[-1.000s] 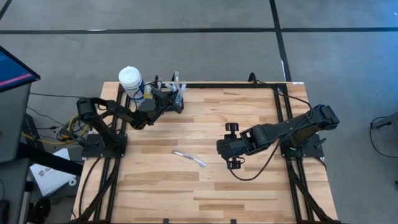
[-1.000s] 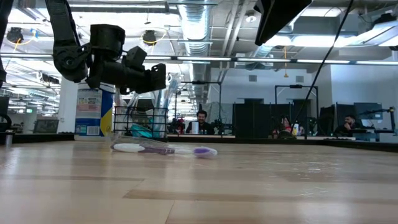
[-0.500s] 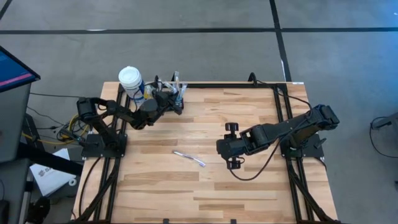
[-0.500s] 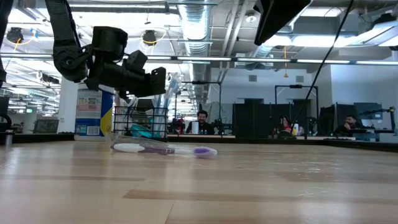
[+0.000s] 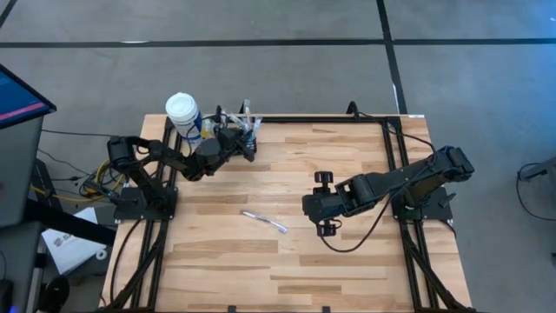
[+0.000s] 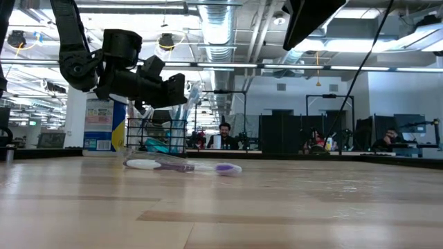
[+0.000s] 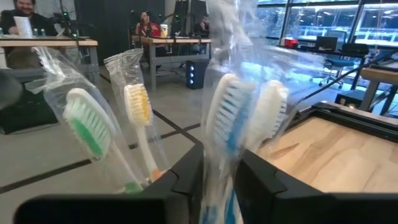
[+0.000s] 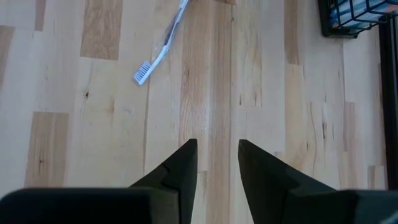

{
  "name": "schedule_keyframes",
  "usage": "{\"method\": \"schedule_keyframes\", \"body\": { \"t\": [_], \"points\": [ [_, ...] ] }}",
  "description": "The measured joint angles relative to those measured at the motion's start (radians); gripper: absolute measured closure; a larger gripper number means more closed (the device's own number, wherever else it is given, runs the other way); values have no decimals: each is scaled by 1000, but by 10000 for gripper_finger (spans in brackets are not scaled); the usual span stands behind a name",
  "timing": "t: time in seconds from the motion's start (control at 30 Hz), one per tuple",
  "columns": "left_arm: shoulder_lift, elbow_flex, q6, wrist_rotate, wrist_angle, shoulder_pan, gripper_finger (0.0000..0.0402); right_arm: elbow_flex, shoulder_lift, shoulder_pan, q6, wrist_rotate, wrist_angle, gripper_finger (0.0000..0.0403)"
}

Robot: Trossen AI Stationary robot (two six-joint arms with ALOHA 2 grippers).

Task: Pick & Place toothbrushing station
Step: Put the blue toothbrush into the black wire organizer, then put the purple toothbrush into the black wire organizer

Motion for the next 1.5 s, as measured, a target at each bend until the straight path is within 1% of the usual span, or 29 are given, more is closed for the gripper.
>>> {"method": "schedule_keyframes", "body": {
  "t": [0.17, 0.3, 0.53, 0.63, 0.73, 0.77, 0.83, 0.93, 0.97, 1.07, 1.2, 1.37, 1.5],
  "points": [
    [-33, 0, 0, 8, -3, 0, 293, 0, 0, 0, 0, 0, 0, 295],
    [-111, 0, 0, 17, -2, 0, 275, 0, 0, 0, 2, 0, 0, 295],
    [-278, 0, 1, 89, -110, -4, 272, 0, 0, 0, 3, 0, 2, 295],
    [-347, 0, 1, 107, -156, -24, 274, 1, 17, -2, 3, 0, 42, 295],
    [-407, 0, 1, 112, -188, -64, 276, 3, 37, -3, 3, -1, 88, 295],
    [-429, 0, 1, 114, -217, -80, 277, 5, 49, -7, 2, -1, 115, 295],
    [-463, 1, 1, 114, -256, -118, 280, -3, 73, -9, 2, -6, 98, 295],
    [-504, -1, 3, 114, -349, -177, 284, 2, 112, -8, 2, -7, 146, 295],
    [-505, 0, 3, 115, -352, -201, 286, 0, 125, -8, 1, -8, 144, 295],
    [-517, -2, 4, 119, -416, -261, 290, 1, 184, -8, -31, -18, 223, 295],
    [-507, 0, 4, 135, -431, -344, 291, 3, 237, -13, -58, -75, 301, 295],
    [-507, 0, 4, 218, -503, -428, 291, -1, 291, -22, -59, -107, 339, 295],
    [-501, 0, 4, 300, -542, -487, 291, 0, 314, -29, -54, -114, 346, 295]
  ]
}}
